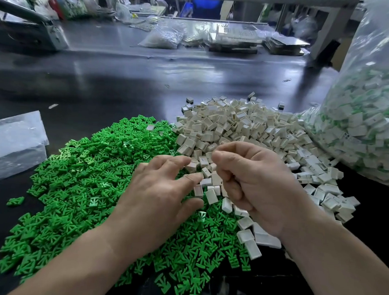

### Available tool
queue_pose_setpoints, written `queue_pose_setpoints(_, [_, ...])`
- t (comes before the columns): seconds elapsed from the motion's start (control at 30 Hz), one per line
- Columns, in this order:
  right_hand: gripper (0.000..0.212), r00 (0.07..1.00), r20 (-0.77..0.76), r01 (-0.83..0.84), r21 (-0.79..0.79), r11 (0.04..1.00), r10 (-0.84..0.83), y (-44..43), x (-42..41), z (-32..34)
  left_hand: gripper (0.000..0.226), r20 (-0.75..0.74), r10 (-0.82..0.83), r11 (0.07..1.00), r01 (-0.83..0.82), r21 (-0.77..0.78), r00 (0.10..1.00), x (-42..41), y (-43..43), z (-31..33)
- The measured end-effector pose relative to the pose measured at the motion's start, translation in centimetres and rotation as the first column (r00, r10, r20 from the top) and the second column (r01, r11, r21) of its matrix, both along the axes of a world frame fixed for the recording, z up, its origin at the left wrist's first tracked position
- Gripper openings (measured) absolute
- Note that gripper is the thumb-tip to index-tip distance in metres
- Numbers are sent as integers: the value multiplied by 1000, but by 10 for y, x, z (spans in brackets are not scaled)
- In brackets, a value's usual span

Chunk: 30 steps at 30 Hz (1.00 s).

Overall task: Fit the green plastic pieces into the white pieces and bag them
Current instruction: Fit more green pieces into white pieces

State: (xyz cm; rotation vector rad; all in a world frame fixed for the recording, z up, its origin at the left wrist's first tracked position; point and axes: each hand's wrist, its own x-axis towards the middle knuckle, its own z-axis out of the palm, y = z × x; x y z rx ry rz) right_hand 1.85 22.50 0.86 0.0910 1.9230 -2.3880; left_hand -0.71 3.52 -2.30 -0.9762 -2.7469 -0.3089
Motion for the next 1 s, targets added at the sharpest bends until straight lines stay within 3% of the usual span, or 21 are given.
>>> queue_pose_setpoints(0.17, [16, 993, -96, -42, 214, 976, 64, -7, 4, -2, 29, 28, -3, 993, 0, 115, 1000, 0, 3, -1])
queue_pose_setpoints(0.27, [8, 986, -147, -19, 366, 930, 78, -6, 5, -6, 15, 131, -14, 961, -23, 277, 991, 2, 3, -2])
queue_pose_setpoints(0.37, [5, 988, -125, -30, 400, 916, 87, -5, 4, -7, 18, 248, -43, 875, -84, 477, 968, 5, 2, 4])
queue_pose_setpoints(0.53, [18, 975, -35, -184, 416, 891, 218, -9, 6, -8, 26, 240, -169, 804, -8, 595, 956, 14, 1, 17])
queue_pose_setpoints(0.67, [18, 991, 32, -131, 149, 980, 127, -3, 5, -1, 32, 242, -52, 855, -82, 512, 969, 10, -13, 21])
queue_pose_setpoints(0.77, [22, 992, 82, -100, -13, 995, 101, 2, 2, 2, 50, 221, 91, 966, -140, 217, 971, 6, -23, 21])
queue_pose_setpoints(0.83, [21, 988, 97, -116, -60, 991, 121, 1, 1, 1, 60, 183, 127, 990, -135, 30, 975, 5, -22, 18])
queue_pose_setpoints(1.0, [14, 986, 117, -107, -104, 989, 119, -3, 1, -2, 22, 23, 86, 996, -87, 20, 996, 5, -16, 18])
